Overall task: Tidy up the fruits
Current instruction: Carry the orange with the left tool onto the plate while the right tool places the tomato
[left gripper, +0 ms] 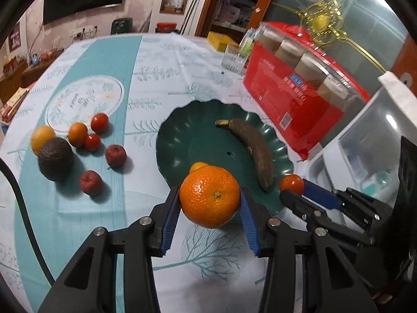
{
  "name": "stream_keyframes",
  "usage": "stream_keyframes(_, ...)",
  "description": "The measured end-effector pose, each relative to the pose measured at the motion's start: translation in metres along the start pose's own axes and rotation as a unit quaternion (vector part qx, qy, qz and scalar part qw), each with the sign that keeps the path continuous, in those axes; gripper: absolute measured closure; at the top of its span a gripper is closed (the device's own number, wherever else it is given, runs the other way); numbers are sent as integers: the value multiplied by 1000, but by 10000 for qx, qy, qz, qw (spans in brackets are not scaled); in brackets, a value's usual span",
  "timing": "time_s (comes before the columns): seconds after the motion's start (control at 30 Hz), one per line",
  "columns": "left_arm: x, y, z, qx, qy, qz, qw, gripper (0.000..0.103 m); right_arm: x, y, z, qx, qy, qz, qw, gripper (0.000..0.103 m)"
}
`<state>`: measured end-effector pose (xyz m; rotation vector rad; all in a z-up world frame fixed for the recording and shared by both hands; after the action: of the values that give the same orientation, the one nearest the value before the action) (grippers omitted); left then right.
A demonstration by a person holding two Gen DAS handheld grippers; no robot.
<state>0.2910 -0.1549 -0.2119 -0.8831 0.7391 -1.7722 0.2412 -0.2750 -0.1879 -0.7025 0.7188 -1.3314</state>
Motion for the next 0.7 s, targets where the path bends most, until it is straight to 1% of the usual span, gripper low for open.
stream_keyframes(0.07, 1, 13, -2, -131, -40, 31, 9999, 59, 4, 9, -5, -100, 112, 56, 9999, 75)
stream_keyframes(0.17, -1, 28, -5, -284, -121, 25, 9995, 59, 10, 17, -9, -99, 207, 57, 9997, 75)
stream_keyframes(0.27, -2, 40, -9, -401, -141, 9, 9991, 59, 14, 29, -12, -179, 333, 145, 9992, 75)
stream_keyframes(0.4, -1, 49, -12, -497, -163, -52, 9986, 59, 17, 39, -16, -272, 469, 199, 9983, 75)
stream_keyframes(0.47, 0, 50, -12, -479, -157, -79, 9987, 59, 18, 41, -17, -296, 504, 233, 9980, 75)
stream_keyframes(0.53, 2, 47, -9, -395, -159, -156, 9990, 55, 18, 42, -18, -287, 558, 289, 9976, 75)
stream_keyframes(0.57, 3, 45, -8, -364, -159, -174, 9991, 49, 19, 41, -18, -267, 574, 281, 9976, 74)
stream_keyframes(0.6, 3, 43, -7, -337, -150, -170, 9992, 46, 19, 40, -17, -246, 581, 263, 9977, 73)
stream_keyframes(0.67, 1, 38, -5, -284, -183, -155, 9993, 45, 20, 38, -16, -223, 590, 230, 9977, 68)
stream_keyframes(0.7, -1, 36, -5, -269, -234, -152, 9992, 45, 20, 37, -16, -215, 602, 231, 9977, 64)
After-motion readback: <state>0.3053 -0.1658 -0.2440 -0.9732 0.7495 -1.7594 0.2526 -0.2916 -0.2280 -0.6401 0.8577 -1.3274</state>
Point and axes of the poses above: each gripper's, at about its wrist camera, not at the fingertips, and y roughly the way its jaws point, x to its right, z to its top, the point moved 9 cm from there along y, roughly the way its jaws point, and after that the axes turned 4 degrees about z, right-handed, at the moved point
